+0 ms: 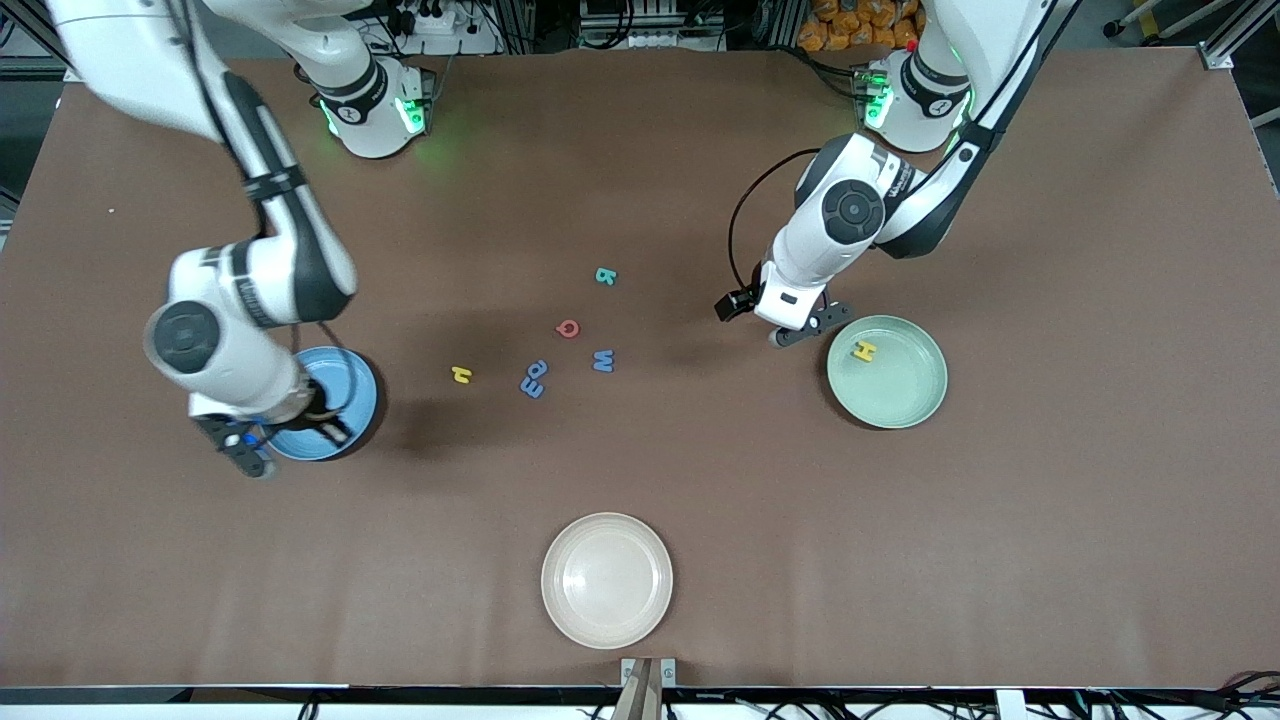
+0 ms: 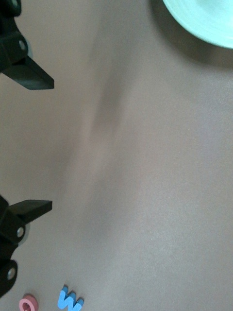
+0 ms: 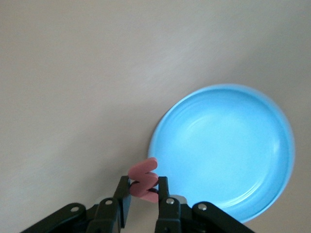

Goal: Sort upper and lower case letters into plates
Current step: 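Place the red m on the blue plate while the left gripper returns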

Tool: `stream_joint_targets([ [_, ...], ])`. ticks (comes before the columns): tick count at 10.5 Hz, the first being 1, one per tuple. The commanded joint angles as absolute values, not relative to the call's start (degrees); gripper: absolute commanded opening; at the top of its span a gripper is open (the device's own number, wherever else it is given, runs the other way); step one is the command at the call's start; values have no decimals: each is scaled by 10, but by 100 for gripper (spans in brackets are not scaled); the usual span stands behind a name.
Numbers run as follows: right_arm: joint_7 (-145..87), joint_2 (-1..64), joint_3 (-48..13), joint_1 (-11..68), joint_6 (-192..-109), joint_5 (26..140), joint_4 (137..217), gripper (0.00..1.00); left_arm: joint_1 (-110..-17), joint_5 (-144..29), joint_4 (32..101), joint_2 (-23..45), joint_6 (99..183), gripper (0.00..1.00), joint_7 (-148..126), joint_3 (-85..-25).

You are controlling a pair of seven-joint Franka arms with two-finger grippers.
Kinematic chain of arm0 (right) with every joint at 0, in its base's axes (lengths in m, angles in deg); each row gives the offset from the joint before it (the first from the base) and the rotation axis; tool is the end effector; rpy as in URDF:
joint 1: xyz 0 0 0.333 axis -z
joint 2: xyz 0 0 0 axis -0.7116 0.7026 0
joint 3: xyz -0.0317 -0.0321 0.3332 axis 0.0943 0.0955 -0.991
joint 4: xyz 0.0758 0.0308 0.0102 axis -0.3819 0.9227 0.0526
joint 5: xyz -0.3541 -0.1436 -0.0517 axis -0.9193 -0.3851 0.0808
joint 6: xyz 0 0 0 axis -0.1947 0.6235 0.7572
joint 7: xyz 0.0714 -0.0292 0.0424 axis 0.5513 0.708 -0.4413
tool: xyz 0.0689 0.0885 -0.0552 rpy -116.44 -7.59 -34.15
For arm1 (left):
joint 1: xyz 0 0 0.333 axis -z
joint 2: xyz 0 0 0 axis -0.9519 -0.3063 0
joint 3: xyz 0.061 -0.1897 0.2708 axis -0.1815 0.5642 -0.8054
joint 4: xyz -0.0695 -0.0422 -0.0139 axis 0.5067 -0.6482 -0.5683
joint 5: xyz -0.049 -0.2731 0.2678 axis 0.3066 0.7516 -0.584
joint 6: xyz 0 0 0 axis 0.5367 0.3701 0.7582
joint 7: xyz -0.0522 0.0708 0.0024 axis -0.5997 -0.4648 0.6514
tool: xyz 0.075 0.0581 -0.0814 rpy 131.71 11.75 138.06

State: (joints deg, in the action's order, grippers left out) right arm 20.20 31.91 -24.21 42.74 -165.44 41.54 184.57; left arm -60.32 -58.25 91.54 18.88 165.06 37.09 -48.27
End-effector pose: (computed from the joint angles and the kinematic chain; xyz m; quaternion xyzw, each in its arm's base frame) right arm 0.6390 0.0379 0.2984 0.9469 -0.3203 0.0079 0.0276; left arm 0.4509 -0.3398 0.2728 0.9702 0.2162 -0.0764 0.0783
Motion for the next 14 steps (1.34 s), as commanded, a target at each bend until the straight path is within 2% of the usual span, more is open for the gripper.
stream_joint_targets([
  [1, 142, 314, -254, 460, -1657, 409, 1880, 0, -580, -578, 888, 177, 1649, 100, 424, -484],
  [2, 142, 313, -254, 462, -1656, 409, 1892, 18, -571, -578, 873, 167, 1649, 100, 447, -484],
  [3, 142, 312, -254, 462, -1654, 409, 1897, 93, -564, -578, 863, 164, 1649, 100, 460, -484],
  [4, 141, 312, -254, 463, -1653, 409, 1896, 100, -557, -578, 847, 159, 1648, 100, 478, -484],
  [10, 154, 314, -254, 461, -1660, 417, 1879, 100, -452, -620, 704, 66, 1634, 100, 605, -510],
  [12, 190, 315, -254, 449, -1662, 417, 1879, 100, -432, -730, 705, 59, 1625, 100, 649, -522],
  [14, 205, 315, -254, 446, -1663, 418, 1881, 100, -412, -758, 702, 51, 1608, 100, 650, -522],
])
